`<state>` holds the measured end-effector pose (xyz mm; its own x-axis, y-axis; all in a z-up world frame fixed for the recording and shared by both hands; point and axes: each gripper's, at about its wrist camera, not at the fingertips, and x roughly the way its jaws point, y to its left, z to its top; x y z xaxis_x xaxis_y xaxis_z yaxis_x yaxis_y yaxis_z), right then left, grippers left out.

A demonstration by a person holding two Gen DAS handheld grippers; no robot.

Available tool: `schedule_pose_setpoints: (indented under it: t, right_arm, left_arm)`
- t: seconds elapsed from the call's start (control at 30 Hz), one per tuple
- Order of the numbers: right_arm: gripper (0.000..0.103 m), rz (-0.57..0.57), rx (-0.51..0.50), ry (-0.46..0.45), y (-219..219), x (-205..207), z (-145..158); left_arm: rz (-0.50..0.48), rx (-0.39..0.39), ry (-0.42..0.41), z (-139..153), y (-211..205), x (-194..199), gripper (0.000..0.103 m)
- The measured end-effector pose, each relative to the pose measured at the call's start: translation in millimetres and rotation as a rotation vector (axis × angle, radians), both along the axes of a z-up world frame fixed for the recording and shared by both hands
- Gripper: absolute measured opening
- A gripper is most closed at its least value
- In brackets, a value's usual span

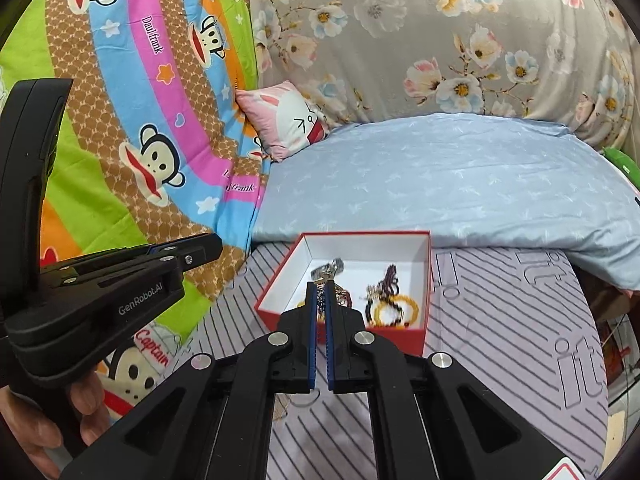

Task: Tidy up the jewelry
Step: 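Carry the gold bead bracelet with the left tool while the right tool carries the earring to the box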

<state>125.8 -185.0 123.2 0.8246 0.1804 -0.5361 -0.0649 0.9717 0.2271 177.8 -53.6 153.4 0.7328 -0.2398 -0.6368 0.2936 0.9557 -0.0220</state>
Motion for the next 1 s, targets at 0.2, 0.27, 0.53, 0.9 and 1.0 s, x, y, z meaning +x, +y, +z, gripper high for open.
schedule_pose_setpoints:
  t: [0.2, 0.27, 0.53, 0.9, 1.0]
  right_arm:
    - [0.003, 0.0, -0.004, 0.028, -8.3, 53.5, -8.4]
    - [0.003, -0.005, -0.011, 0.039, -10.6, 70.3, -14.5]
    - [0.003, -0.023, 0.004, 0.089, -21.7, 107.6, -43.0]
    - [0.003, -0.027, 0.011, 0.112, -21.3, 67.6, -62.9]
    - [0.003, -0.025, 0.013, 0.116, -18.4, 56.0, -66.1]
  left_arm:
    - [0.014, 0.004, 0.007, -3.6, -11.4, 46.6, 0.002]
    - [0.018, 0.014, 0.01, -9.5, -17.1, 63.3, 0.002]
    - [0.038, 0.031, 0.059, -41.8, -15.9, 103.3, 0.002]
    - [0.076, 0.041, 0.232, -130.4, 37.7, 52.9, 0.013]
    - [0.087, 0.039, 0.302, -157.8, 46.9, 44.2, 0.013]
